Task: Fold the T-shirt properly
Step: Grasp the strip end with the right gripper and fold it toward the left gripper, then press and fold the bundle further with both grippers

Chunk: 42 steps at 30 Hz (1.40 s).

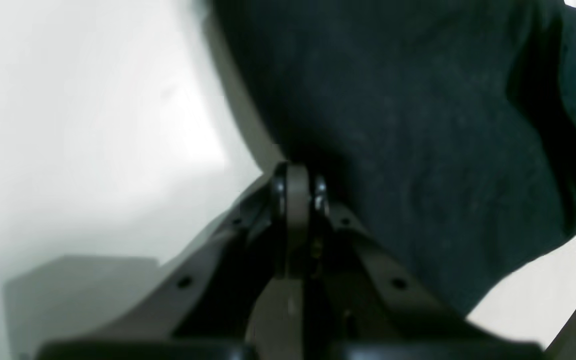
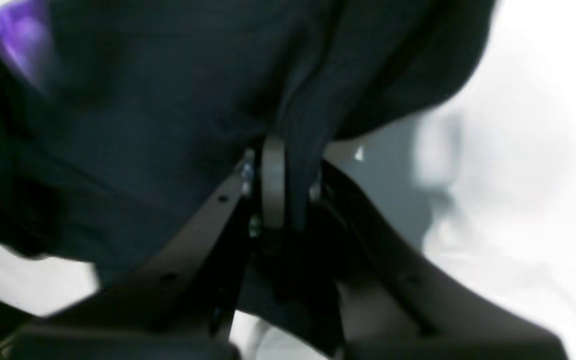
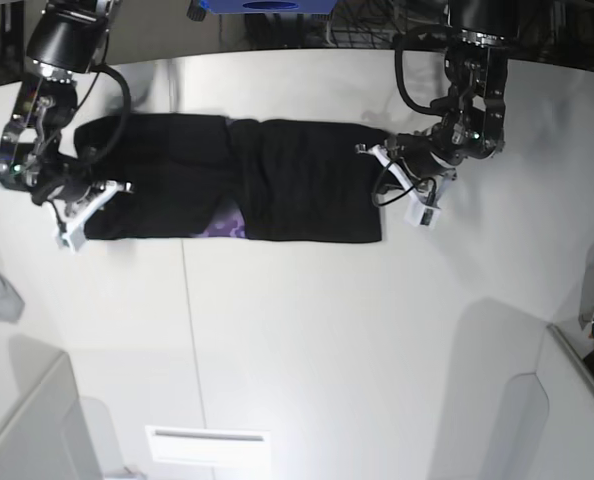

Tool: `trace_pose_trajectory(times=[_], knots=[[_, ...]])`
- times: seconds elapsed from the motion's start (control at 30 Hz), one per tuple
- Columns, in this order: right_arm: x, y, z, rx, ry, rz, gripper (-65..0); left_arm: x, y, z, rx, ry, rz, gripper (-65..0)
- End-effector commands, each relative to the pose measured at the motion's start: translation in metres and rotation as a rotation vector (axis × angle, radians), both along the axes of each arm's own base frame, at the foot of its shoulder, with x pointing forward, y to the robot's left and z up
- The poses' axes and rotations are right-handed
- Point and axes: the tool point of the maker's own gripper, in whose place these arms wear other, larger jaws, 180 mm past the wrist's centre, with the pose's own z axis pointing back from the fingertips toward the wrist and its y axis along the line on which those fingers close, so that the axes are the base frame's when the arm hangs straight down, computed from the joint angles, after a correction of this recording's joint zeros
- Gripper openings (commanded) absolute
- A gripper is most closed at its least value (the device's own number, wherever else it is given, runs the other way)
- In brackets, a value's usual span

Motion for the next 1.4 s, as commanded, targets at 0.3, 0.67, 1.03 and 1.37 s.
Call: trace_pose_trajectory(times=[0.3,0.67,1.03,1.37], knots=[[0.010,0.095,0.069,0.134,-0.146,0.064,-65.0,-0.006,-0.005,-0.005,0.029,0.033,-0.028,-65.0],[0.011,0.162,0.077,0.220,-0.179,0.197,-65.0,-0.014,-0.008,-0.010,0.025,0.052,-0.033,-65.0],[0.011,0.173,0.082,0.250,-0.187,0.206,-65.0,-0.014,-0.061,-0.008,-0.026,0.070,-0.087,-65.0],[0.010,0.176,0.088,0.265,-0.204,0.211,-65.0,0.000,-0.064,0.001,-0.033,0.041,-0.075,-65.0]])
